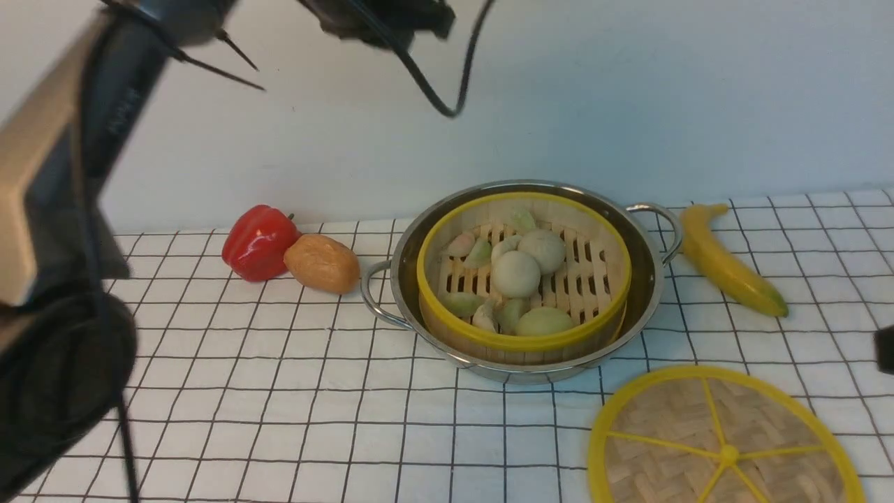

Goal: Place the steamer in the pot on the white tablecloth, and put the lid on the steamer.
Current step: 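Move the gripper down to the bamboo steamer lid and grasp its center knob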

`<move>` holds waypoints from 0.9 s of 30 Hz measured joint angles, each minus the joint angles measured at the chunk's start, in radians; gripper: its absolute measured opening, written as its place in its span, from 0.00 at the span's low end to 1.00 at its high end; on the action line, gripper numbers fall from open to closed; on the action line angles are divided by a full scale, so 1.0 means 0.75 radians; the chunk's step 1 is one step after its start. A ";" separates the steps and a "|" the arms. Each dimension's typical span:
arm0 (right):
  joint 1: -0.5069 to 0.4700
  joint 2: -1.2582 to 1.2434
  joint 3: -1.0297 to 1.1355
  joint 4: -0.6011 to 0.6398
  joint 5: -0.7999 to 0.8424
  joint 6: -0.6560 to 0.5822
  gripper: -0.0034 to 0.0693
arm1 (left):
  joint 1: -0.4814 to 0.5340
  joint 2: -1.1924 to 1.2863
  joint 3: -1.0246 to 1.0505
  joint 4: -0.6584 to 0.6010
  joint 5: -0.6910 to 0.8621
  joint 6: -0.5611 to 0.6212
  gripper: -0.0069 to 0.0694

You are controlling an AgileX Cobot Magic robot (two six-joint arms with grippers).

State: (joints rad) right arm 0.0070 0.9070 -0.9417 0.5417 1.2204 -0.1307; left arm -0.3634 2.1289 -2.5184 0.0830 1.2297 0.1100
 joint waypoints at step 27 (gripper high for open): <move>0.534 0.647 -0.040 -0.689 -0.244 0.357 0.38 | 0.000 -1.327 0.571 -0.157 0.000 0.149 0.06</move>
State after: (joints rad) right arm 0.4071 1.3922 -0.9715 0.0249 1.0373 0.1375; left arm -0.3634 1.1340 -2.0905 -0.0344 1.2297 0.2214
